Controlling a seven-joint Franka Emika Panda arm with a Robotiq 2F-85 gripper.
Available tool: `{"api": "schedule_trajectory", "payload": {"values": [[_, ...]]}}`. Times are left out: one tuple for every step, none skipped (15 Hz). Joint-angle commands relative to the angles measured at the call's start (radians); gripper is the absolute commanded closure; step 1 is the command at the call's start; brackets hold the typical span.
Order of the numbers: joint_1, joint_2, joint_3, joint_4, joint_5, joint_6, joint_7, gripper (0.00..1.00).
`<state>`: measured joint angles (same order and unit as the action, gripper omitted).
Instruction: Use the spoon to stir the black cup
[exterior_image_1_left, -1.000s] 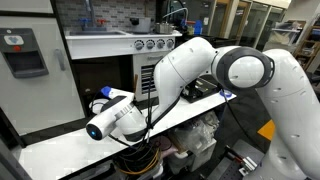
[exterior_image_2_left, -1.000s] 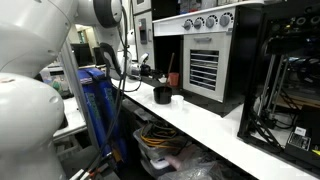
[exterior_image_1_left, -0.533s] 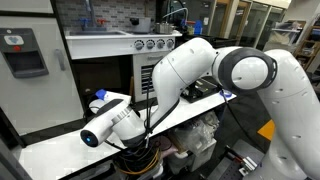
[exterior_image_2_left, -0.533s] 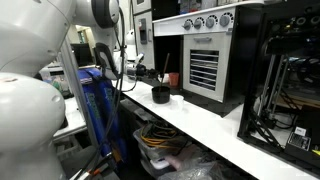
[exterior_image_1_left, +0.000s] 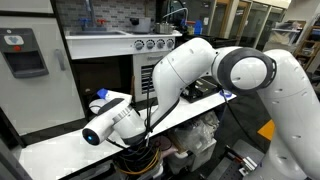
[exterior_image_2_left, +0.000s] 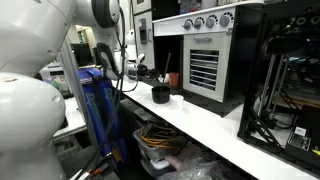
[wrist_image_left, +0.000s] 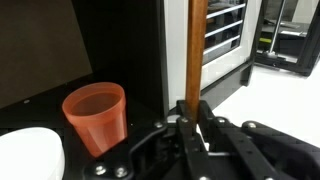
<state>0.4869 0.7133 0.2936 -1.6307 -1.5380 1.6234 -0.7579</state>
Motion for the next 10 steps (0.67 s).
{"api": "schedule_trajectory", "payload": {"values": [[-0.011, -0.017, -0.015, -0.021, -0.012, 0.012, 0.008, 0.97], [-0.013, -0.018, -0.018, -0.021, -0.013, 0.01, 0.007, 0.97], [-0.014, -0.019, -0.022, -0.022, -0.014, 0.009, 0.008, 0.97], [-0.015, -0.02, -0.025, -0.024, -0.015, 0.008, 0.008, 0.97], [-0.016, -0.021, -0.029, -0.024, -0.015, 0.007, 0.008, 0.97], [-0.017, -0.021, -0.032, -0.024, -0.016, 0.006, 0.009, 0.97], [-0.018, -0.021, -0.034, -0.024, -0.016, 0.005, 0.008, 0.97], [-0.019, -0.022, -0.037, -0.025, -0.017, 0.004, 0.008, 0.97], [-0.02, -0.022, -0.039, -0.025, -0.017, 0.003, 0.008, 0.97], [-0.021, -0.022, -0.041, -0.025, -0.017, 0.002, 0.008, 0.97]]}}
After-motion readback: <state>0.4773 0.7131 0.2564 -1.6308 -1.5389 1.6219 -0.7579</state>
